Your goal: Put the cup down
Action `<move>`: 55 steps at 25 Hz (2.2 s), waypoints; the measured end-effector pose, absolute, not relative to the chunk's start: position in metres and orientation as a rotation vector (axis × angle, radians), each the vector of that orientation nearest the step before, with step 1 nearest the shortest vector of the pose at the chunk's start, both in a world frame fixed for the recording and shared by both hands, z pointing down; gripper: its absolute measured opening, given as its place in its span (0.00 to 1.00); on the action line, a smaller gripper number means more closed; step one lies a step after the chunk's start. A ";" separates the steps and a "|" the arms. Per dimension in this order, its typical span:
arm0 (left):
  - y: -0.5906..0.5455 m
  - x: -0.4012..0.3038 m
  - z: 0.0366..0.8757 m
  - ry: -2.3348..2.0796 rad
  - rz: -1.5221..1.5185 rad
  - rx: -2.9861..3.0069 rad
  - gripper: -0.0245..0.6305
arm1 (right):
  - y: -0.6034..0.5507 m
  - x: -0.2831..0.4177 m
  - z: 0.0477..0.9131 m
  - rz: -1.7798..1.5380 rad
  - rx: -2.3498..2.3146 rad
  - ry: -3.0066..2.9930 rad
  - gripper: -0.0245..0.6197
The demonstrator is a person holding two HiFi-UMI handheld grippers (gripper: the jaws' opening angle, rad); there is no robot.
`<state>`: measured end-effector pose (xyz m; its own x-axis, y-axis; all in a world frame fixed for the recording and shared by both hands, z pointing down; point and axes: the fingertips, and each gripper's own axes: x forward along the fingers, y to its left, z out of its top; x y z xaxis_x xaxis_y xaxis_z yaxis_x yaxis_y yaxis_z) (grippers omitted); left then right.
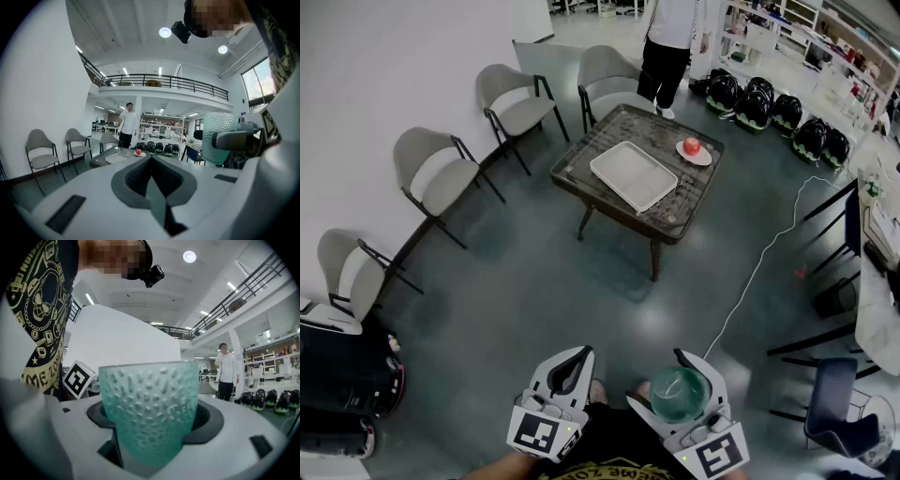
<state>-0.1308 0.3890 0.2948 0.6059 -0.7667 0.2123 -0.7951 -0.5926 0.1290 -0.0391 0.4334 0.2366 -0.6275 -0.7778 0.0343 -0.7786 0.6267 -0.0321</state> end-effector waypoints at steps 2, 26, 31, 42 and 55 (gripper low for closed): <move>0.389 -0.128 0.295 -1.290 0.201 2.629 0.05 | 0.433 -0.038 0.236 0.070 1.346 -2.823 0.63; 0.391 -0.094 0.286 -1.310 0.179 2.709 0.05 | 0.435 -0.010 0.253 0.121 1.326 -2.809 0.63; 0.392 -0.084 0.283 -1.377 0.178 2.705 0.05 | 0.434 0.006 0.259 0.094 1.314 -2.806 0.63; 0.373 -0.059 0.295 -1.526 0.205 2.665 0.05 | 0.398 0.030 0.276 0.018 1.332 -2.775 0.63; 0.346 -0.058 0.309 -1.577 0.224 2.598 0.05 | 0.362 0.039 0.285 0.004 1.334 -2.776 0.63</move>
<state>-0.0577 0.3461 0.3090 0.4547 -0.8735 0.1740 -0.8874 -0.4610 0.0045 0.0389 0.3618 0.2847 -0.6233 -0.7799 0.0569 -0.7801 0.6252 0.0244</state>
